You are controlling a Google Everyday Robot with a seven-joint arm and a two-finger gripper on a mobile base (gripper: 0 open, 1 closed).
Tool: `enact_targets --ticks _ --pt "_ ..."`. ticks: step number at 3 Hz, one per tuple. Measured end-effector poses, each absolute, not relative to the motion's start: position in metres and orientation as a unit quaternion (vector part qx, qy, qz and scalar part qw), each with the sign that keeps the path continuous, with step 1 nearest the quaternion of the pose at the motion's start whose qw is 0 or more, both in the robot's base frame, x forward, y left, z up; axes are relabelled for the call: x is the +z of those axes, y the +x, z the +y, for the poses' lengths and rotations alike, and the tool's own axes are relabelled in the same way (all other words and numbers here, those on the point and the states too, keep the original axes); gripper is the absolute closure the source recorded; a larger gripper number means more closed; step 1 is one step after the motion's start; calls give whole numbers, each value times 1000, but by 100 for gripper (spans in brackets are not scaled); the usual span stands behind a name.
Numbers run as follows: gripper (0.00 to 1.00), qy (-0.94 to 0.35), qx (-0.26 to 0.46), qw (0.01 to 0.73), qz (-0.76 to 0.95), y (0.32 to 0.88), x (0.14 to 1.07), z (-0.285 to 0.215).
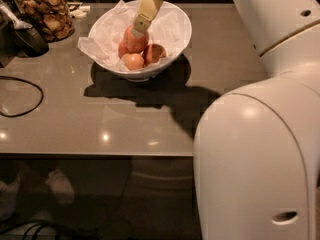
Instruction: Pick apple from white bowl
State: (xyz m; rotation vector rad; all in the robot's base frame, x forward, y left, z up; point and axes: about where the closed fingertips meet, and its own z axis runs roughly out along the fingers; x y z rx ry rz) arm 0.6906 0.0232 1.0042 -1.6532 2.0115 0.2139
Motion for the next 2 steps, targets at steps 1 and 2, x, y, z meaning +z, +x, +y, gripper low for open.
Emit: enact_targets --ticks 1,2 --pt "11 -607 81 261 747 699 1001 29" --pt "25 -600 83 257 753 706 995 31"
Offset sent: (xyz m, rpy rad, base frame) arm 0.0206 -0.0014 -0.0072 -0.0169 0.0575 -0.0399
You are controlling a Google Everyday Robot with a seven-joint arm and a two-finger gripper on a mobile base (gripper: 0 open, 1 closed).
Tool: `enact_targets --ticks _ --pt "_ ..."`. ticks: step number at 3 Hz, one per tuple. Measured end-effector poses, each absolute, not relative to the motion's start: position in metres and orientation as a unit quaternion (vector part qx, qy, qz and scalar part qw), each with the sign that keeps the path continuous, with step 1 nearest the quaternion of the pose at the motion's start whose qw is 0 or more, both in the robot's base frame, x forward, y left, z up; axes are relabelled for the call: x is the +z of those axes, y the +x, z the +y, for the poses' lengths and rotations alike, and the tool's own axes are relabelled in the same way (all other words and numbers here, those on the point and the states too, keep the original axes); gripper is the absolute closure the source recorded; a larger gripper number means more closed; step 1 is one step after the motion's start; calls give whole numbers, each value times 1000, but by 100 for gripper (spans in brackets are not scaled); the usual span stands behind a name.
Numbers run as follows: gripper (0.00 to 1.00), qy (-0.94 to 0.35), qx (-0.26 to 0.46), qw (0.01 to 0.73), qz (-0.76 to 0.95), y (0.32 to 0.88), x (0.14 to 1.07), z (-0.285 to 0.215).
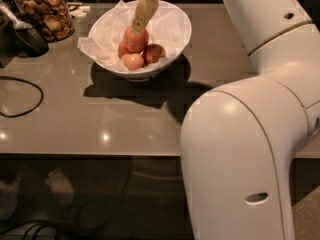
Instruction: Pick apple from white bowl
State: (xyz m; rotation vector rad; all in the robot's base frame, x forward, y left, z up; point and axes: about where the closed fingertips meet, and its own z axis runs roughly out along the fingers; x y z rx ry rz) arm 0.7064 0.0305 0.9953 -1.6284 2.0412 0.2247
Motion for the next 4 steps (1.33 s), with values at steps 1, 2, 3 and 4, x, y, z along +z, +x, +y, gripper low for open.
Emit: enact_targets --ticks 1,2,3,4 --pt "37 -593 87 254 759 713 988 30" --pt "37 -587 93 250 764 717 982 31" --pt "38 -584 99 245 768 720 975 33" --pt "36 -584 104 241 768 722 970 38"
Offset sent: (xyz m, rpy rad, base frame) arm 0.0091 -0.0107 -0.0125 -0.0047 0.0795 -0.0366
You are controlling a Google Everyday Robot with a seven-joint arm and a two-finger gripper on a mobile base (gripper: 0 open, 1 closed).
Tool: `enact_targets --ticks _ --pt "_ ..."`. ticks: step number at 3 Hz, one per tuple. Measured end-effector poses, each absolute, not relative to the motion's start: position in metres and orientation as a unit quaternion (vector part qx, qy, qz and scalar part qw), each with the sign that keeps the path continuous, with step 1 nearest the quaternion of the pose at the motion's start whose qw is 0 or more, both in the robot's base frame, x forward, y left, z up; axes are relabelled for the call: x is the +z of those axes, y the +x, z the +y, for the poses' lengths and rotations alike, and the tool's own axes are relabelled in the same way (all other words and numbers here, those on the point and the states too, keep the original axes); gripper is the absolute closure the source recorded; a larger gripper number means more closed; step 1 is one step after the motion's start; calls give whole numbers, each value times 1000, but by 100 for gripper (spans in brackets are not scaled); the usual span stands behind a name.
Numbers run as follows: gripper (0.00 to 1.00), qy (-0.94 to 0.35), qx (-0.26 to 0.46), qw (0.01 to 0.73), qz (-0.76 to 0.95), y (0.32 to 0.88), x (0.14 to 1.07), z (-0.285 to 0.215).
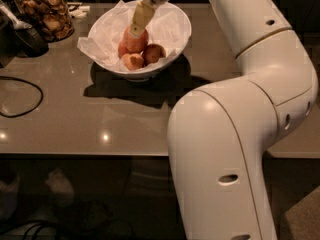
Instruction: Pick apple from white bowl
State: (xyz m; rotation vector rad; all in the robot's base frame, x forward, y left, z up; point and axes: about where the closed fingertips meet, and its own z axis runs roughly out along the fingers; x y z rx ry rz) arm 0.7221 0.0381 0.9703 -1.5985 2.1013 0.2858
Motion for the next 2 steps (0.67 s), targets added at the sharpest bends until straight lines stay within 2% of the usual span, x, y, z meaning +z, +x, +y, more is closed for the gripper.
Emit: enact_targets --ticks 2 --pt "35 -587 113 232 768 726 961 48"
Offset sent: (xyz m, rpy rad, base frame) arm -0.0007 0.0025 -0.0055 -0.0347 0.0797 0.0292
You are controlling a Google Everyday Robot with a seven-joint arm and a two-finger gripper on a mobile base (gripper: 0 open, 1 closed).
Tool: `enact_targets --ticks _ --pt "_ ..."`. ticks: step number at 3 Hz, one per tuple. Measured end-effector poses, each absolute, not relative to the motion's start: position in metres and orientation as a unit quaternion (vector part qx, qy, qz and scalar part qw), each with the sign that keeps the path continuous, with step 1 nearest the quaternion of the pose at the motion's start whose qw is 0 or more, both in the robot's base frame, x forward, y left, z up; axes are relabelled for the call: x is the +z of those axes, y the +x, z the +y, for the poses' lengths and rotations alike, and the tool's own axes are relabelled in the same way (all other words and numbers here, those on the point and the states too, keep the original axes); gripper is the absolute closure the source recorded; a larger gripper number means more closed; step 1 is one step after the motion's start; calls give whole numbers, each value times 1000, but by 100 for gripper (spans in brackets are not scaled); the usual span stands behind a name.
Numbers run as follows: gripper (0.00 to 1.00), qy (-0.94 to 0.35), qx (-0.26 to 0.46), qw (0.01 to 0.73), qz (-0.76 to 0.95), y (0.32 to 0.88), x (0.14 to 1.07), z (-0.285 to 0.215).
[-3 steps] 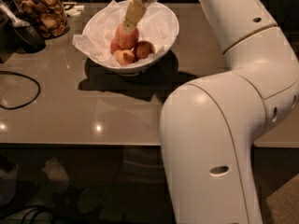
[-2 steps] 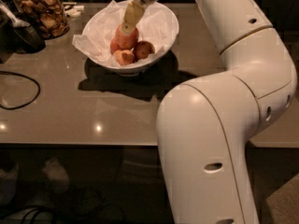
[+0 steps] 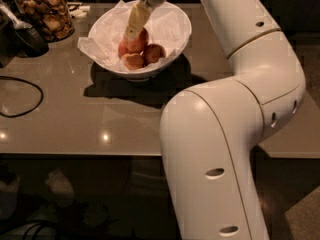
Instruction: Pick apple from white bowl
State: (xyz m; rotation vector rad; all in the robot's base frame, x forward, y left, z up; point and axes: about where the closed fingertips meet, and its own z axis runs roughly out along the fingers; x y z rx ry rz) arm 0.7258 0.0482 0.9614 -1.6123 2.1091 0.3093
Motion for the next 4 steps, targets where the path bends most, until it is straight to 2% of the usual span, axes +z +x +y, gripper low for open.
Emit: enact_targets --ticks 4 --pt "36 -584 130 214 772 737 934 58"
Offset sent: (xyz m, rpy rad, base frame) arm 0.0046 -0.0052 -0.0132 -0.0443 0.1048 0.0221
